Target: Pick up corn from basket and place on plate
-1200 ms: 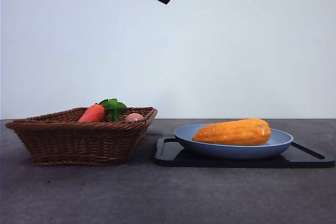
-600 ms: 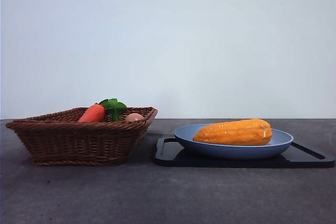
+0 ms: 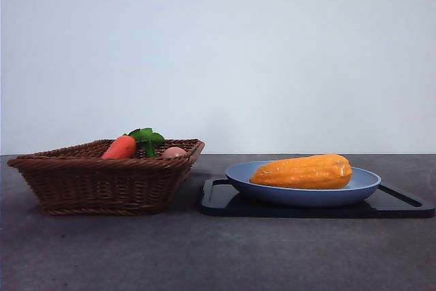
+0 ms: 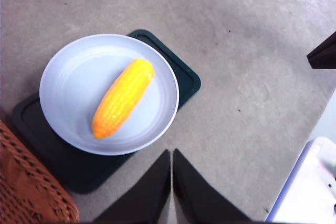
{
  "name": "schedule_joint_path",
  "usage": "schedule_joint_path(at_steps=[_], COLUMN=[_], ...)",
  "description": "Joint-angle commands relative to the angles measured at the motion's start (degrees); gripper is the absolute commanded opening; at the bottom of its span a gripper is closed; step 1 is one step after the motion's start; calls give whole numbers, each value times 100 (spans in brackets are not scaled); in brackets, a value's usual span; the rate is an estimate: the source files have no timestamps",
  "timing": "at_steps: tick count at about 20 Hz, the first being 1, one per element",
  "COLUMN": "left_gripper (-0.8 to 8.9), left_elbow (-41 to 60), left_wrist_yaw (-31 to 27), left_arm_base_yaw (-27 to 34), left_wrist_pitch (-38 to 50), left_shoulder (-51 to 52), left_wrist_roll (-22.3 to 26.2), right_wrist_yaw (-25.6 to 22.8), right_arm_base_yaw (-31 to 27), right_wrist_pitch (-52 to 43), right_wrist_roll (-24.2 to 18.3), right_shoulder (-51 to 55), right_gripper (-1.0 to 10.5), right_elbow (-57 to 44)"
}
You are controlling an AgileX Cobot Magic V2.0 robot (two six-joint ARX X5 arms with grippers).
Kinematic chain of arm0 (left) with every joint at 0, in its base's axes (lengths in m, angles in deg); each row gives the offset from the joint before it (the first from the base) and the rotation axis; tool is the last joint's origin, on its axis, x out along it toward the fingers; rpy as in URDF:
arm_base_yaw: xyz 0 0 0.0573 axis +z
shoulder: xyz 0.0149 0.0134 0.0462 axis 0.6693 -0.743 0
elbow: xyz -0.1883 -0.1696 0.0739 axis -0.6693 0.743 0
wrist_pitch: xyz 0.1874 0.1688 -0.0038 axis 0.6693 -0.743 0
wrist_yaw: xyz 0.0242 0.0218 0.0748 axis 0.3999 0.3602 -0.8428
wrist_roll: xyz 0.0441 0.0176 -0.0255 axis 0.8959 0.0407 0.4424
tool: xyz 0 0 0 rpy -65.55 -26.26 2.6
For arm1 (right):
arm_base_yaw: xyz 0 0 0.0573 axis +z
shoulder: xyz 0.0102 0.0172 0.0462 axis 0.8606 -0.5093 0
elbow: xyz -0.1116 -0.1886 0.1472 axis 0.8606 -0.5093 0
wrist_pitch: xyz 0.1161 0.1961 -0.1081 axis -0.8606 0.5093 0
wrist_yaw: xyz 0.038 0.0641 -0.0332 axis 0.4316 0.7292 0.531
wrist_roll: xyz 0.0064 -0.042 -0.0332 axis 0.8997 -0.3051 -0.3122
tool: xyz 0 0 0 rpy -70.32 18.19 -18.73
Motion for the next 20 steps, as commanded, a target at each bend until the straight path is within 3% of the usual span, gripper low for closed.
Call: schedule_joint_path(at_steps=[1,8,11,16,20], left_gripper=[7,7,8,8,8], left_elbow=[-129,-129,-129,-28,614], left_wrist_yaw=[-11,-11,-33,-37,-37], left_arm_base_yaw=[-63,-52,125,1307,2726], left_wrist_pitch=[109,310,472,1139,1443], left_shoulder=[-24,-24,61,857,1937], left_wrist_roll=[55,105,855,1401,1432], right_wrist_yaw=[-4,-9,-7,-4,-7], right_arm_base_yaw=[20,20,17,17,15], right_wrist_pitch=[-116,-376,-490,-758,-756], right_wrist_roll=[-26,-24,-26,-26,-24], right_shoulder=[-48,-46,-46,-46,-46], right_gripper=[2,2,2,2,2], right_elbow=[118,118,118,118,118])
